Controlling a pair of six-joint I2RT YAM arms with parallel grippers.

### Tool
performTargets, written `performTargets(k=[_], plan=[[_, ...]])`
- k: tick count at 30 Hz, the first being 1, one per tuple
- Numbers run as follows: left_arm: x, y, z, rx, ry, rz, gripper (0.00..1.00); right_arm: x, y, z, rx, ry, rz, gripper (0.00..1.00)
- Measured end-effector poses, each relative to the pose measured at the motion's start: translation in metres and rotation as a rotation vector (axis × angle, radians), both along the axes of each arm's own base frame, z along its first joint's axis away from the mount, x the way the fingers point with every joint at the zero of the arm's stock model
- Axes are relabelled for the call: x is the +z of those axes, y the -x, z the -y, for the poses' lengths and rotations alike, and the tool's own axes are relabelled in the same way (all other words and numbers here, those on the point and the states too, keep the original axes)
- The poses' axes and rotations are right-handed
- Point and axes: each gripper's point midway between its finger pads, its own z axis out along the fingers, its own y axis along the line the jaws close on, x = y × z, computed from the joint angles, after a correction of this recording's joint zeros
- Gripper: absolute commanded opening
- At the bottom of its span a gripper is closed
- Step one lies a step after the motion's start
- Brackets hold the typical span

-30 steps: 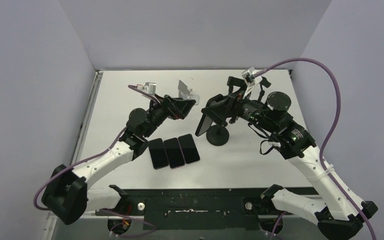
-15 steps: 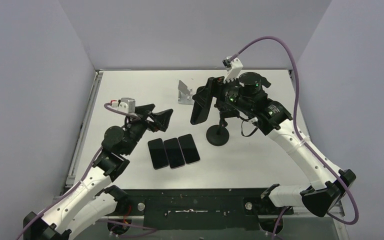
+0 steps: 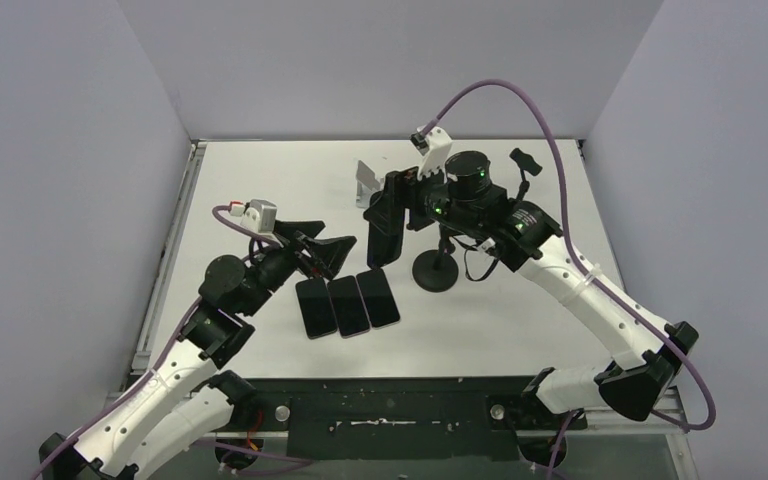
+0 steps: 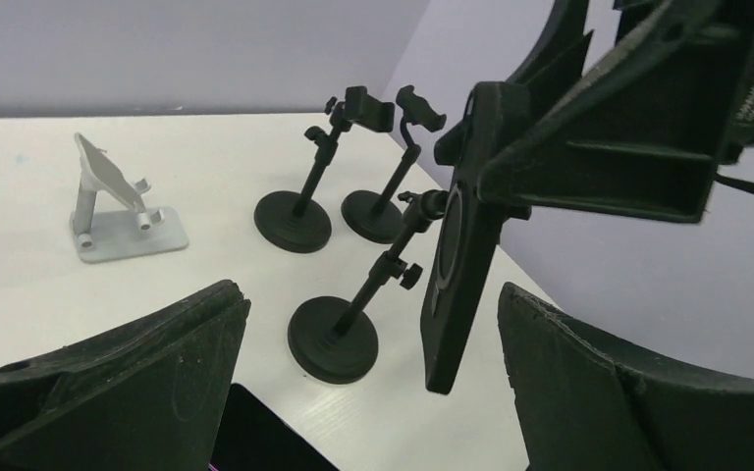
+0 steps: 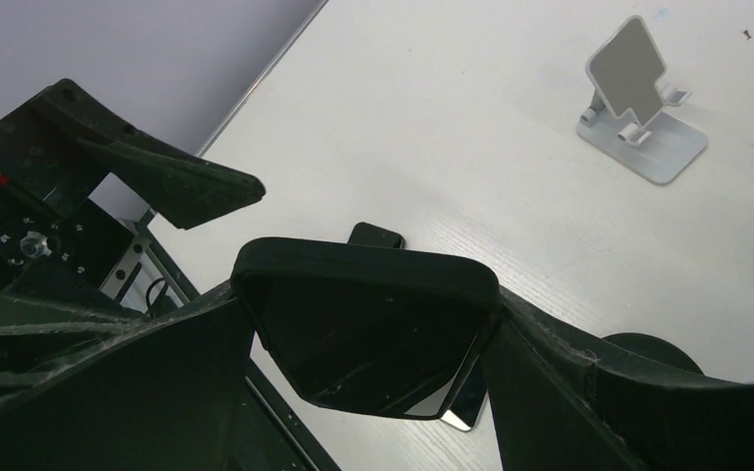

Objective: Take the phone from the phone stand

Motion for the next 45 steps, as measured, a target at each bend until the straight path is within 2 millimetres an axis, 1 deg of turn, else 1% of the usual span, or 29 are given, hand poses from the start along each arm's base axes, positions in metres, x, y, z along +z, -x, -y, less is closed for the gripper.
performTargets(k=[3,7,11,17,21,26,32,37,45], plan=[[-0.008,-0.005,-0.002,0.025,0.007,-0.050,0.97,-0.004,0.005,-0.010,0.010,0.021,-0.007,0.00],[-0.008,0.000,0.002,-0.005,-0.005,-0.041,0.97,-0.011,0.009,-0.018,0.013,0.042,-0.017,0.00],[-0.008,0.006,0.008,-0.057,-0.038,-0.010,0.93,-0.014,0.011,-0.020,0.008,0.050,-0.023,0.00],[0.002,0.015,0.021,-0.152,-0.063,0.027,0.85,-0.014,0.013,-0.023,-0.001,0.058,-0.013,0.00],[0.005,0.021,0.036,-0.250,-0.086,0.035,0.77,-0.013,0.014,-0.023,-0.008,0.058,-0.008,0.00],[-0.002,0.023,0.048,-0.308,-0.109,0.017,0.66,-0.010,0.018,-0.019,-0.022,0.048,-0.004,0.00],[-0.002,0.025,0.057,-0.350,-0.124,0.014,0.51,0.000,0.022,-0.018,-0.027,0.024,0.014,0.00],[-0.002,0.028,0.062,-0.366,-0.120,0.016,0.43,-0.001,0.026,-0.023,-0.016,0.019,0.016,0.00],[-0.013,0.021,0.069,-0.351,-0.147,-0.004,0.15,-0.005,0.029,-0.021,-0.025,0.037,0.014,0.00]])
